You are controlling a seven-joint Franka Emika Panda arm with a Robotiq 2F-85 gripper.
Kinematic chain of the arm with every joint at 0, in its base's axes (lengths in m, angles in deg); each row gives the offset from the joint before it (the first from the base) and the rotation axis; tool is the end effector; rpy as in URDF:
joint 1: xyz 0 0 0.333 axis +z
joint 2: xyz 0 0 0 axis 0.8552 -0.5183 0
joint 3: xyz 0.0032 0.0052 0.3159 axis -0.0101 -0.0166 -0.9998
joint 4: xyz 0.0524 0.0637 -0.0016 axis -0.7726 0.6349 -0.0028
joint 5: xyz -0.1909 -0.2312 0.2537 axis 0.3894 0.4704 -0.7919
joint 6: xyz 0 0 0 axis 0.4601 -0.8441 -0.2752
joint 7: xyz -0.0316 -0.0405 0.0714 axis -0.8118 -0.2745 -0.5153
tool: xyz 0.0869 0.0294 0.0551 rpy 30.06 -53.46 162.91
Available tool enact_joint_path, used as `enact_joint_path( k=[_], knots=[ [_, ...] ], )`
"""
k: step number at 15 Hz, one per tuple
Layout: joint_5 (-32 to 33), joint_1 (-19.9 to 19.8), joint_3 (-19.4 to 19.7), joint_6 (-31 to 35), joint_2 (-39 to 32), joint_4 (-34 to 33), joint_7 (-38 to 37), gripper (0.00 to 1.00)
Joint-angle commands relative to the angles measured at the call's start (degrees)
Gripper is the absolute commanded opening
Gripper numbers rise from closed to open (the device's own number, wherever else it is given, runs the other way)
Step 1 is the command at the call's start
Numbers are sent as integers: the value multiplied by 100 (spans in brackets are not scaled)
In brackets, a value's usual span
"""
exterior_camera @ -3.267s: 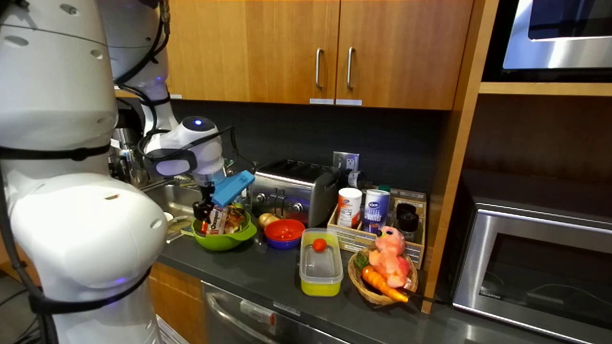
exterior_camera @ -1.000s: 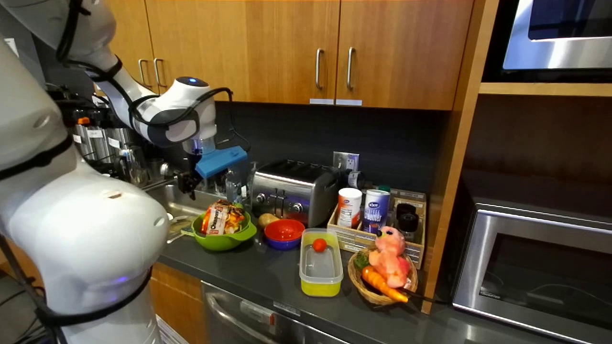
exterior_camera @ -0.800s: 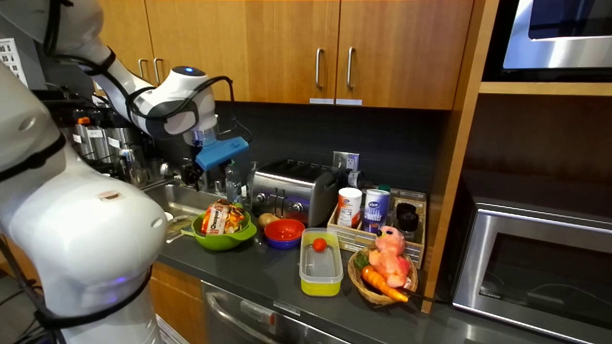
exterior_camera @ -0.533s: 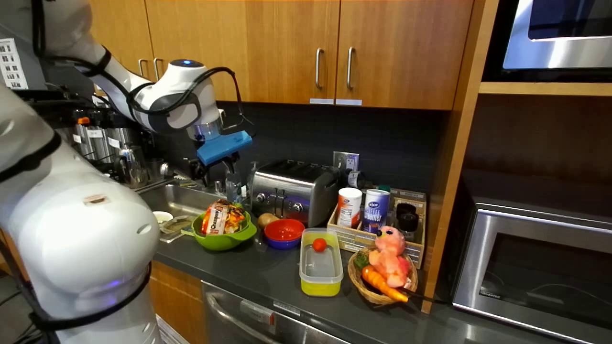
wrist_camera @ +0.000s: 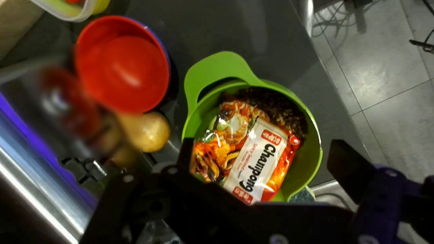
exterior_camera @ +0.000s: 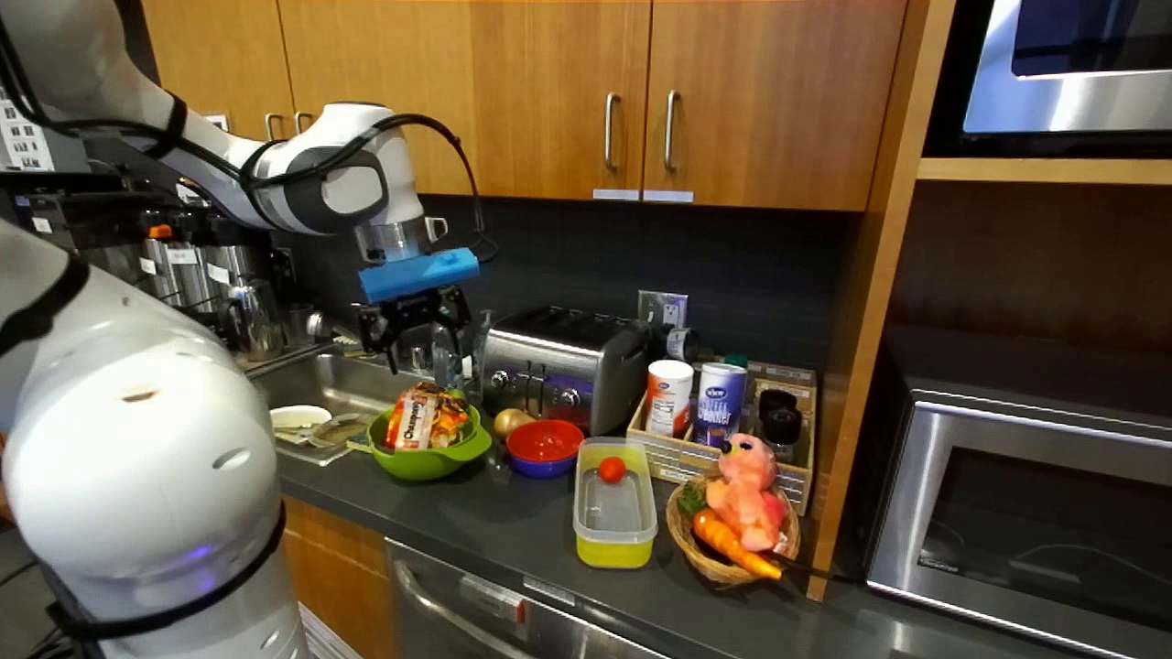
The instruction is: Pick up the packet in the bowl then put it back inside
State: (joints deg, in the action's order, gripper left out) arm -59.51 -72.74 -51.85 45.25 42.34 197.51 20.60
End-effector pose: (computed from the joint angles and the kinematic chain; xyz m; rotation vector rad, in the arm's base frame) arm 0.3219 0.1647 0.3783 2.5929 1.5834 0.2635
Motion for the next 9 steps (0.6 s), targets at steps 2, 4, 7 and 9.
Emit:
enact_joint_path(
  k=[2,4,7,9],
  knots=[
    [358,-129,-43,-919,596,51,-544,100],
    [382,-143,12,-1109,705,47,-626,100],
    [311,-181,99,-1290,826,38,-664,100],
    [260,-231,133,-1316,865,17,-643,100]
  ],
)
